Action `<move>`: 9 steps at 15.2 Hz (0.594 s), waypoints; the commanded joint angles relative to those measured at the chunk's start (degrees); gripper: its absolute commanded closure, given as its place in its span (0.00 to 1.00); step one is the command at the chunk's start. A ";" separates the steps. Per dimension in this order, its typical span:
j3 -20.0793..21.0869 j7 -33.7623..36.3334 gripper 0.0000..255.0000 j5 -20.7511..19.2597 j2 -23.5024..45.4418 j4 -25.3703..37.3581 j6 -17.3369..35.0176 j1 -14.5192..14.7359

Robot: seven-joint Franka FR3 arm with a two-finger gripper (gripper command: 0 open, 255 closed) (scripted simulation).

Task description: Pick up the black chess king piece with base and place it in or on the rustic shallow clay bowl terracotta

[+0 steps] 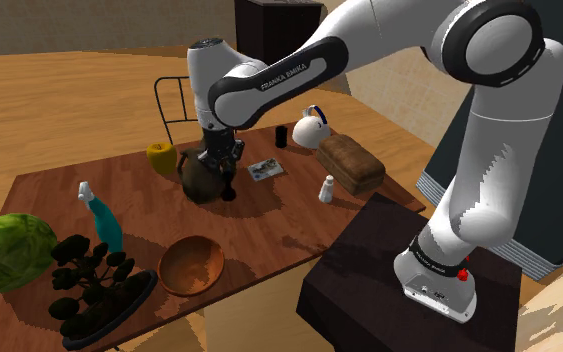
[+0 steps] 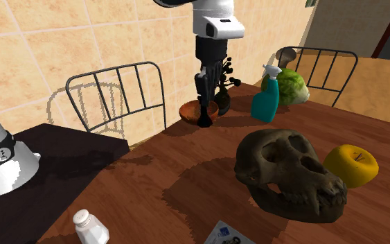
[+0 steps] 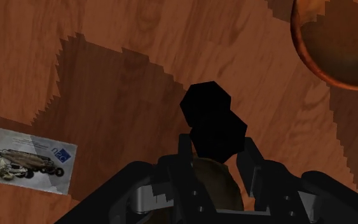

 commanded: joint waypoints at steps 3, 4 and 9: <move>0.90 2.43 1.00 -0.14 0.14 2.01 -2.03 1.72; 1.29 3.71 1.00 -0.34 0.50 2.82 -2.57 2.61; 3.04 10.04 1.00 -1.65 3.12 8.03 -5.66 7.34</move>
